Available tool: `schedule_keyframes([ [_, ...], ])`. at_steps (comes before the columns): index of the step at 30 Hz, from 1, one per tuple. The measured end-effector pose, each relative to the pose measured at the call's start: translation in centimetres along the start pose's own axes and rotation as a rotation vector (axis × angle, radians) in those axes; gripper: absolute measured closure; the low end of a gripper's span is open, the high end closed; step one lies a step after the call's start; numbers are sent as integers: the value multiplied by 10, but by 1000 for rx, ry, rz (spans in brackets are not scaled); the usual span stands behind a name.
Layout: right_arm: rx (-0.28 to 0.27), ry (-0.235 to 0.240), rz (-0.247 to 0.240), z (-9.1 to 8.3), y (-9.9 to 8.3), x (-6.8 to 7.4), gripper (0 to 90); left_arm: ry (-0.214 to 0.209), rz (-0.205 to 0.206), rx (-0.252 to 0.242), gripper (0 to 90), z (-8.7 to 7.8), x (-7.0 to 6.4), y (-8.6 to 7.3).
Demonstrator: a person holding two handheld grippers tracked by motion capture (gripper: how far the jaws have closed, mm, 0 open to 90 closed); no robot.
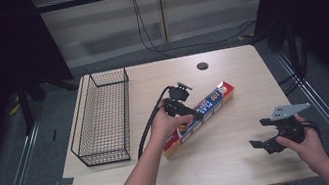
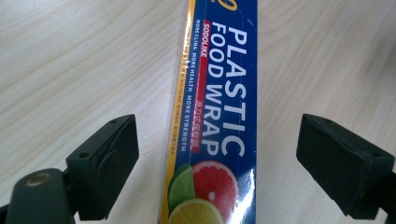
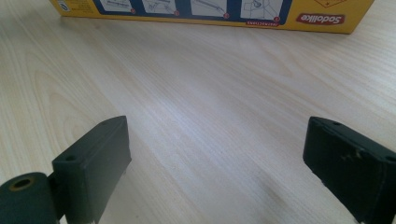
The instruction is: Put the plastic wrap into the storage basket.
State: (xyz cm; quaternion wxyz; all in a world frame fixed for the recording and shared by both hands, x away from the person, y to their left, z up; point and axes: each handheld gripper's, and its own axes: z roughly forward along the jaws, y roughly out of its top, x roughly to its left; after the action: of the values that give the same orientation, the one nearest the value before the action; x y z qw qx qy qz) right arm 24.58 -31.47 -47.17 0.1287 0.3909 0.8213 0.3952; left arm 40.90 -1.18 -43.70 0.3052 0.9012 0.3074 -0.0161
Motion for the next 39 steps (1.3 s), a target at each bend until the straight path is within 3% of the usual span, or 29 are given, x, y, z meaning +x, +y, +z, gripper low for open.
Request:
schedule_keyframes([
  [17,-2,5,1,0,0,-1,71,27,41,87,224,28,4,5],
  [23,-4,4,2,0,0,-1,71,22,34,104,271,33,4,7],
  [29,-2,2,-1,-1,0,-1,72,39,72,114,370,33,-3,10],
  [34,-4,2,-2,-1,0,-1,72,92,123,145,410,32,-11,14],
  [39,-1,4,-1,-1,0,-1,72,63,93,171,425,30,-13,17],
])
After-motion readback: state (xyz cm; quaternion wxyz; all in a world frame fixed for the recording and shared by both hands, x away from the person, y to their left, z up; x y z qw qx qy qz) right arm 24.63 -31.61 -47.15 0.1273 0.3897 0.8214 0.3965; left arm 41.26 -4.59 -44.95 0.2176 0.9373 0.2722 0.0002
